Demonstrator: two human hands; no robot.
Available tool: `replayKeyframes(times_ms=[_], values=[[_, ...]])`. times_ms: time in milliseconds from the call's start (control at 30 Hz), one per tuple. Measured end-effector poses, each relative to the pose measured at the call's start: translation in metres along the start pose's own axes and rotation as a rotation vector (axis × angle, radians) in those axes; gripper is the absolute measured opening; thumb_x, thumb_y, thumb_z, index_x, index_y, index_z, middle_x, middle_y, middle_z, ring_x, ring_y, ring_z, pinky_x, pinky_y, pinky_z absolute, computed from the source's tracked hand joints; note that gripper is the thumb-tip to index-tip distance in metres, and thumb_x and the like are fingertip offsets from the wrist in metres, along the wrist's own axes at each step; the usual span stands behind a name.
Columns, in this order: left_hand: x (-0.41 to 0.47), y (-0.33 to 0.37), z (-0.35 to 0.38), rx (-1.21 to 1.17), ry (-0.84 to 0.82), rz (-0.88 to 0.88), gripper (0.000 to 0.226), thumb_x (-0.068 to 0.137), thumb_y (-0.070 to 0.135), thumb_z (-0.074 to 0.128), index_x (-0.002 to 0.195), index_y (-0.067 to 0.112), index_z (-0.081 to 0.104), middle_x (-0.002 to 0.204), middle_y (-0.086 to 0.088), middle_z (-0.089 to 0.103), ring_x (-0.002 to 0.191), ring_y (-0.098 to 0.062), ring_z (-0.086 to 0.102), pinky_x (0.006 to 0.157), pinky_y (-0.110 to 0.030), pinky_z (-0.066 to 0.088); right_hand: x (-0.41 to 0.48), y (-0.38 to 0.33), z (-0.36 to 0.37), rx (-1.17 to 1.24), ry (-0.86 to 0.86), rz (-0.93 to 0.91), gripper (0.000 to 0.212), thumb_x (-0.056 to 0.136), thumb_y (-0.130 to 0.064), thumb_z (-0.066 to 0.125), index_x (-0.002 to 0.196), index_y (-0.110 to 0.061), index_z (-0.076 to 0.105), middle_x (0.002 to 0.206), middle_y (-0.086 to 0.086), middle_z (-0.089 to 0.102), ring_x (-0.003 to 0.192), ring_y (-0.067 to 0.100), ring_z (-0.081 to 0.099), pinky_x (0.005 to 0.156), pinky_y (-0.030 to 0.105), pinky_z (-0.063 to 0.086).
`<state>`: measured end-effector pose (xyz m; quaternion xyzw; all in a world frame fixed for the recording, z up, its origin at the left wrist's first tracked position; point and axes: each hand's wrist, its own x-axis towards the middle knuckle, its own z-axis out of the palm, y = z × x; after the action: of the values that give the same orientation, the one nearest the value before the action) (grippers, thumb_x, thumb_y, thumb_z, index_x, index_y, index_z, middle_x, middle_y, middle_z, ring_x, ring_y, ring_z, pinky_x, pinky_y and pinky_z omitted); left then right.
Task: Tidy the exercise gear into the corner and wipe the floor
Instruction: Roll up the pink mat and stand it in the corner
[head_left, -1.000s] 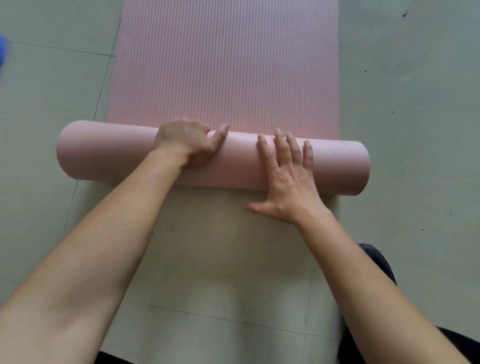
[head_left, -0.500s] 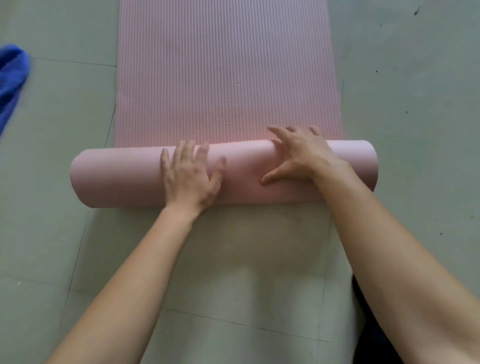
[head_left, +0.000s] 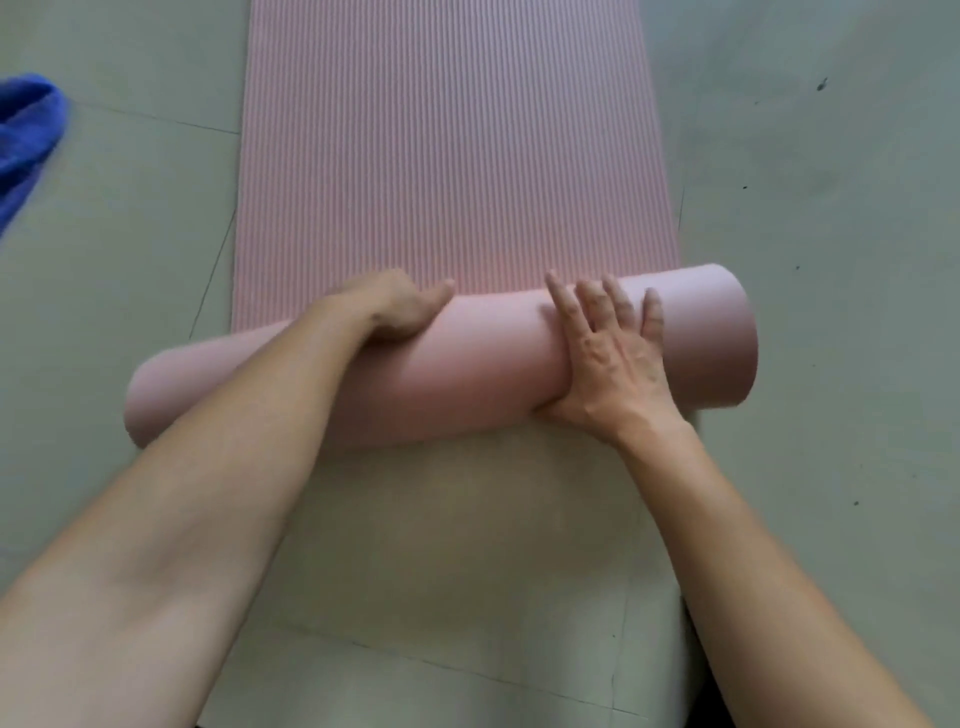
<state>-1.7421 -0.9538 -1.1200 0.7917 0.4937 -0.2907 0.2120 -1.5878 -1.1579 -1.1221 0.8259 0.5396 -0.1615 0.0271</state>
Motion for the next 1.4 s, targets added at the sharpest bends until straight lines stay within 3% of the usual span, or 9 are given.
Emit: replayKeyframes(times_ms=[100,233,333,500,600,733,900,1133,1400], values=[[-0.011,-0.01,0.038,-0.089,-0.117,-0.027,0.086,0.093,0.075,0.021,0.136,0.008,0.055,0.147,-0.017,0.048,0.135,-0.035,0.045,0.111,-0.046,0.034,0.002,0.0,-0.018,-0.084,-0.136,-0.107,0.114,0.05,-0.072,0.08,0.149,-0.036,0.035,0.14,0.0,0.051,0.134,0.029,0.041,0.118,0.054,0.016],[-0.048,-0.012,0.056,-0.248,0.556,-0.09,0.045,0.101,0.046,0.035,0.104,0.012,0.065,0.112,-0.019,0.066,0.104,-0.039,0.06,0.088,-0.044,0.044,0.026,-0.005,-0.041,-0.13,-0.209,-0.162,0.087,0.049,-0.07,0.081,0.125,-0.034,0.058,0.112,-0.001,0.07,0.107,0.027,0.063,0.095,0.04,0.041],[-0.072,-0.001,0.066,-0.263,0.752,-0.056,0.055,0.097,0.052,0.03,0.112,0.013,0.066,0.114,-0.014,0.066,0.108,-0.035,0.058,0.095,-0.046,0.039,0.057,-0.005,-0.064,-0.075,-0.31,-0.149,0.08,0.045,-0.071,0.085,0.11,-0.03,0.064,0.107,0.0,0.072,0.099,0.027,0.065,0.08,0.035,0.049],[-0.067,0.009,0.091,-0.024,0.615,0.023,0.067,0.096,0.062,0.021,0.121,0.013,0.061,0.113,-0.011,0.065,0.106,-0.032,0.058,0.104,-0.055,0.03,0.065,-0.009,-0.058,-0.065,-0.336,-0.109,0.133,0.048,-0.069,0.087,0.157,-0.032,0.022,0.155,0.013,0.038,0.144,0.032,0.034,0.123,0.056,0.011],[-0.052,0.012,0.058,0.029,0.597,0.014,0.067,0.097,0.062,0.021,0.096,0.012,0.066,0.094,-0.018,0.069,0.088,-0.036,0.064,0.089,-0.048,0.039,0.029,-0.004,-0.035,0.038,-0.09,-0.141,0.117,0.069,-0.064,0.074,0.16,-0.029,0.008,0.166,0.016,0.008,0.154,0.033,0.002,0.122,0.059,-0.003],[-0.016,0.002,-0.007,-0.108,0.229,-0.075,0.083,0.093,0.073,0.019,0.122,0.008,0.063,0.13,-0.021,0.06,0.12,-0.039,0.057,0.099,-0.045,0.041,0.002,-0.003,-0.013,0.022,0.003,-0.205,0.144,0.056,-0.073,0.079,0.16,-0.029,-0.009,0.167,0.015,-0.015,0.153,0.032,-0.019,0.122,0.056,-0.011],[-0.012,-0.01,0.006,-0.334,-0.265,-0.074,0.069,0.099,0.062,0.029,0.147,0.015,0.044,0.157,-0.008,0.035,0.143,-0.029,0.035,0.114,-0.045,0.027,0.002,-0.009,-0.016,-0.117,-0.003,-0.264,0.135,0.05,-0.068,0.082,0.159,-0.031,0.011,0.158,0.007,0.032,0.149,0.03,0.024,0.123,0.053,0.002],[-0.057,-0.015,0.039,-0.195,0.588,0.003,0.052,0.102,0.049,0.027,0.096,0.014,0.065,0.105,-0.017,0.068,0.098,-0.038,0.061,0.083,-0.042,0.042,0.035,-0.025,-0.055,-0.139,-0.25,-0.273,0.086,0.045,-0.073,0.082,0.119,-0.034,0.061,0.106,-0.002,0.072,0.099,0.026,0.066,0.078,0.034,0.047],[-0.078,-0.002,0.054,0.049,0.454,0.04,0.072,0.092,0.068,0.012,0.086,0.018,0.063,0.096,-0.012,0.071,0.093,-0.031,0.063,0.091,-0.044,0.039,0.044,-0.012,-0.065,0.029,-0.491,-0.073,0.124,0.039,-0.073,0.088,0.148,-0.037,0.042,0.141,-0.002,0.057,0.127,0.025,0.055,0.104,0.039,0.046]])
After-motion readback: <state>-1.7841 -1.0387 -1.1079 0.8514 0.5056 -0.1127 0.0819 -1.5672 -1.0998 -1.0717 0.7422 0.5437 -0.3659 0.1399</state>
